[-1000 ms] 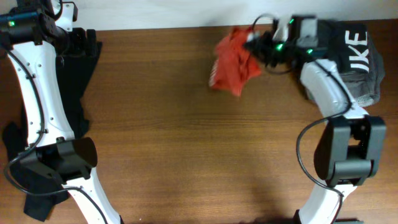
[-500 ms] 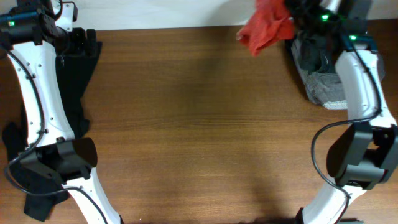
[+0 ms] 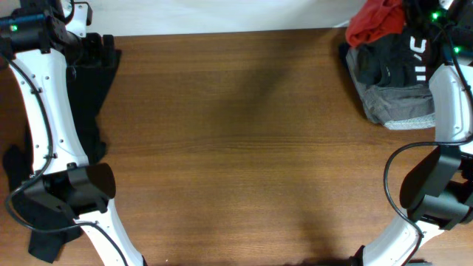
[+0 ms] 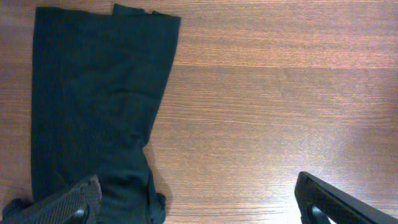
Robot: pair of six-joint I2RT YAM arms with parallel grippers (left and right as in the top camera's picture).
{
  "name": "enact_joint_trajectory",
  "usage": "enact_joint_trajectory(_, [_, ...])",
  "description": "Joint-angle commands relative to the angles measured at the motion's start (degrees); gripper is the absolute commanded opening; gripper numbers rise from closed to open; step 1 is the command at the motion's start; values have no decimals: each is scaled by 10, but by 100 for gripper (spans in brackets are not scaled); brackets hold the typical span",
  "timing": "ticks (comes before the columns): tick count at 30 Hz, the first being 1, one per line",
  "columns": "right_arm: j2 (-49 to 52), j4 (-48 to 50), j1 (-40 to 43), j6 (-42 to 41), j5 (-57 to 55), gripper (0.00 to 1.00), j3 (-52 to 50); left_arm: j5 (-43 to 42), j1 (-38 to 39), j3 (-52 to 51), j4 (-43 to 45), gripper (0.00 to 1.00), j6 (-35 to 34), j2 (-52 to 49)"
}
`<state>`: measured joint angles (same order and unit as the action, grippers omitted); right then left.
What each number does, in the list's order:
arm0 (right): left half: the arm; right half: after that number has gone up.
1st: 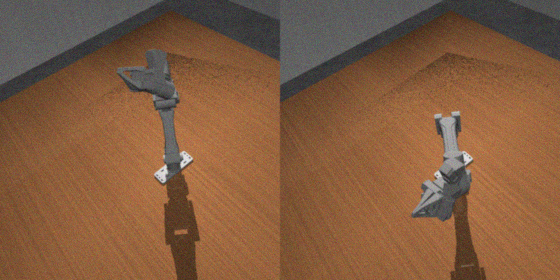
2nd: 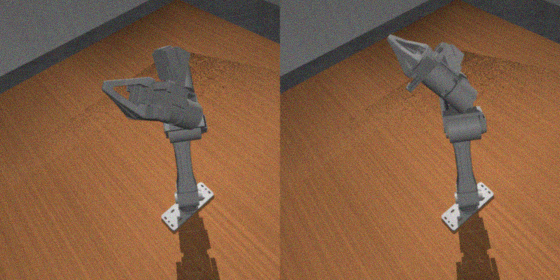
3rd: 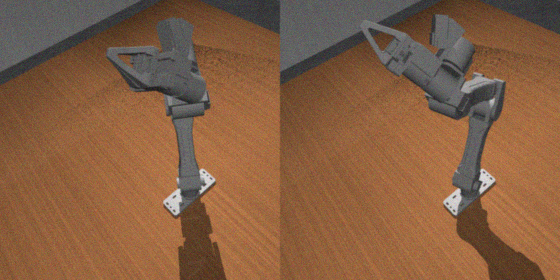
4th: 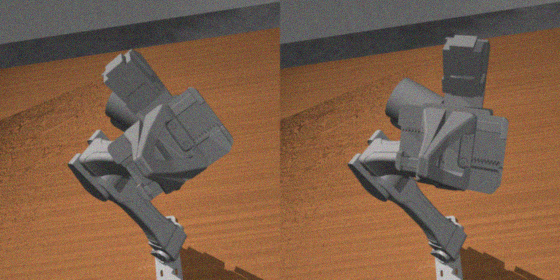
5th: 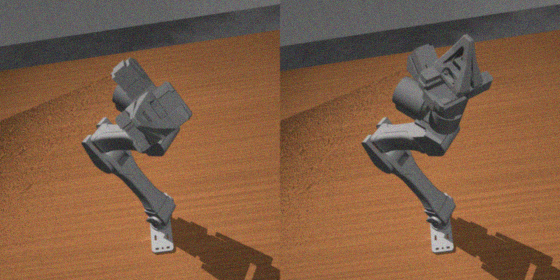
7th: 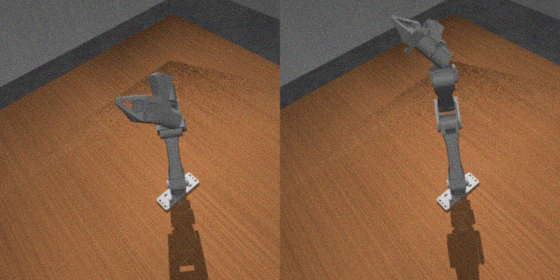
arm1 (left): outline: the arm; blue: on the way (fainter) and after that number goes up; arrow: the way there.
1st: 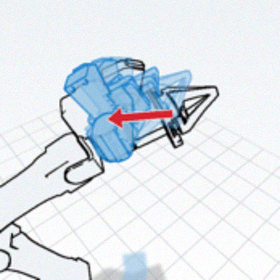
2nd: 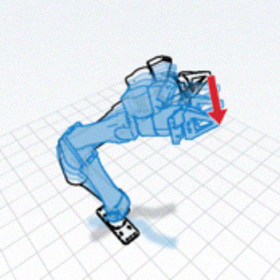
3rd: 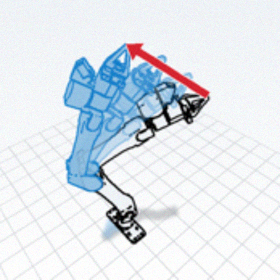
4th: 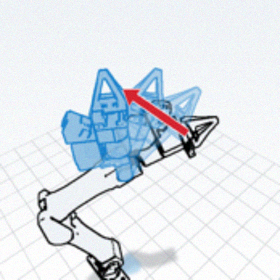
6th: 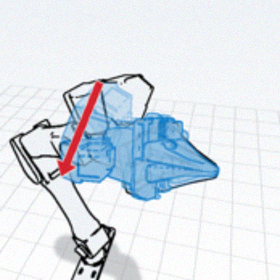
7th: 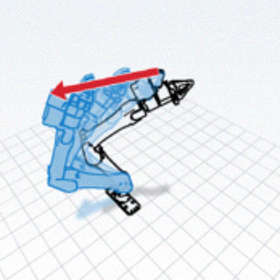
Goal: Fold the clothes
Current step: 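Lower the bundle onto the grey bag and open the right gripper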
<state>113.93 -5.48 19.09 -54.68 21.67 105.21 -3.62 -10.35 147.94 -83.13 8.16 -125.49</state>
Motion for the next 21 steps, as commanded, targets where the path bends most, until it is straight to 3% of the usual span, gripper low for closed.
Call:
enact_joint_trajectory(1, [-18, 34, 11, -3, -51, 4, 21, -6, 2, -2, 2, 99, 11, -2])
enact_joint_trajectory(12, [45, 113, 43, -3, -56, 4, 21, -7, 8, -2, 18, 99, 11, -3])
enact_joint_trajectory(21, [62, -14, 57, 4, -29, 4, 18, -15, 8, -2, 21, 99, 5, -6])
